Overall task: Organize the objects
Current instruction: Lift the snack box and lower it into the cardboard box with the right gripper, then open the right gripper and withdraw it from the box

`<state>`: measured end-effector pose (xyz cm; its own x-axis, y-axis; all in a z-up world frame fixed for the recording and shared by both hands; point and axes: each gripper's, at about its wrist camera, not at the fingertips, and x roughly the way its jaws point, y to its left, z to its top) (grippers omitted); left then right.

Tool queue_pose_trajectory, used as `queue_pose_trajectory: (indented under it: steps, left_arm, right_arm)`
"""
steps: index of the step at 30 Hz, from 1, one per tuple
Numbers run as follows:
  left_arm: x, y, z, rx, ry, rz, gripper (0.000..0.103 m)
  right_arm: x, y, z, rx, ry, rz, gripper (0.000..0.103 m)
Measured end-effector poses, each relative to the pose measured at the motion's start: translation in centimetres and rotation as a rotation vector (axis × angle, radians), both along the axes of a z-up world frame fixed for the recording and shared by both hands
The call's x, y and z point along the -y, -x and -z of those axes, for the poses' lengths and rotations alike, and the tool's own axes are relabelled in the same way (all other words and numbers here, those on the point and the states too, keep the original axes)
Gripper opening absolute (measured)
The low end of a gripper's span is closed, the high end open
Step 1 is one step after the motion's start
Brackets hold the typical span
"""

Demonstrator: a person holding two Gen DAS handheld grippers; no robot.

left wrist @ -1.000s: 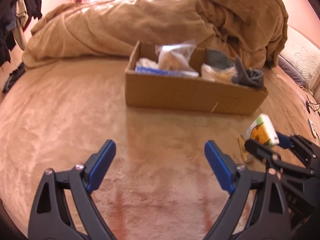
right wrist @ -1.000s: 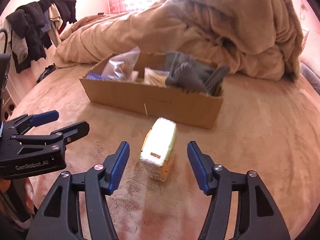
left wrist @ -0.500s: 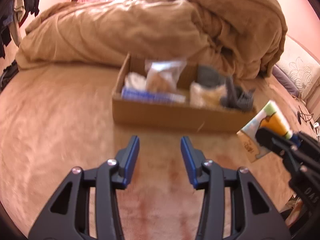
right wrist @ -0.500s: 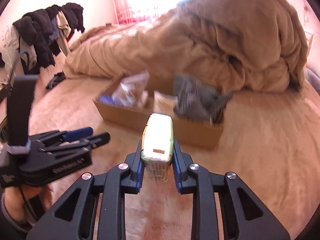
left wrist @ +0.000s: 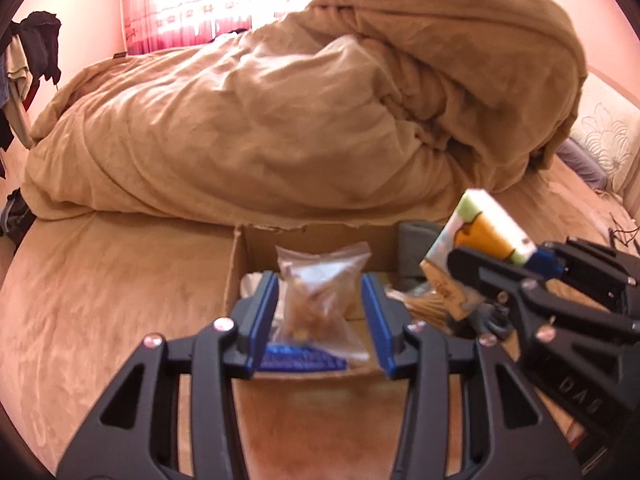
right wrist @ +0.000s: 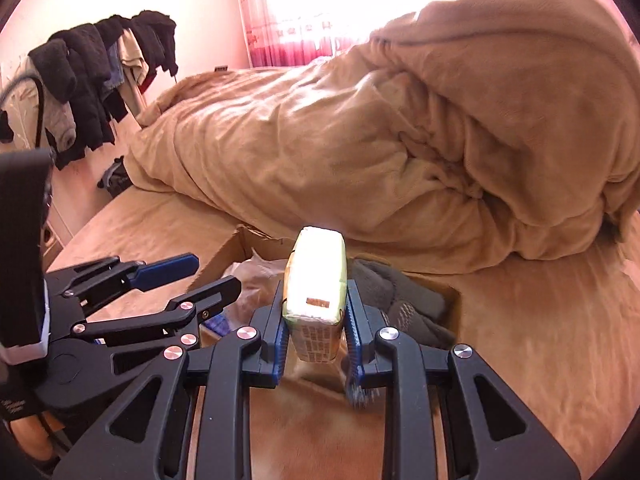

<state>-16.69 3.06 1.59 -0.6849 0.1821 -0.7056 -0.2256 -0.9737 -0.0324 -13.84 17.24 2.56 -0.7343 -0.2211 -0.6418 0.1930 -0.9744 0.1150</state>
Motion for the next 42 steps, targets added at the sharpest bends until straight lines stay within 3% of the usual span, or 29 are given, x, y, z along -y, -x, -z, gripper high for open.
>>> queue_pose_trajectory:
  steps: [5, 10, 13, 25, 29, 33, 35, 42]
  left_arm:
    - [0.4, 1.9, 2.5, 0.019, -0.014, -0.005, 0.046]
    - [0.7, 2.8, 4.2, 0.038, -0.020, -0.019, 0.061]
    - [0.6, 2.6, 4.2, 0.028, -0.010, -0.017, 0.064]
    - [0.6, -0.1, -0.1, -0.050, 0.021, -0.017, 0.067]
    - [0.6, -2.7, -2.3, -0.072, 0.025, -0.020, 0.068]
    - [1.0, -5.8, -3.6, -0.099, 0.036, -0.031, 0.079]
    - [1.4, -7.5, -3.9, -0.111, 0.039, -0.038, 0.079]
    - [2.3, -11.9, -4.0, -0.125, 0.033, -0.071, 0.079]
  right_arm:
    - [0.2, 2.2, 3.2, 0.052, -0.015, -0.006, 0.026]
    - [-0.2, 3.0, 5.1, 0.085, -0.010, 0.009, 0.030]
    - [-0.8, 2.8, 5.3, 0.079, -0.013, 0.020, 0.039]
    - [-0.7, 0.1, 0.8, 0.004, -0.057, 0.040, 0.044]
    - [-0.7, -2.3, -1.5, -0.026, -0.089, 0.057, 0.053]
    - [-0.8, -5.7, -3.2, -0.067, -0.119, 0.079, 0.060]
    - [-1.1, -7.5, -3.5, -0.077, -0.125, 0.090, 0.064]
    - [-2.0, -11.6, -2.7, -0.069, -0.086, 0.118, 0.064]
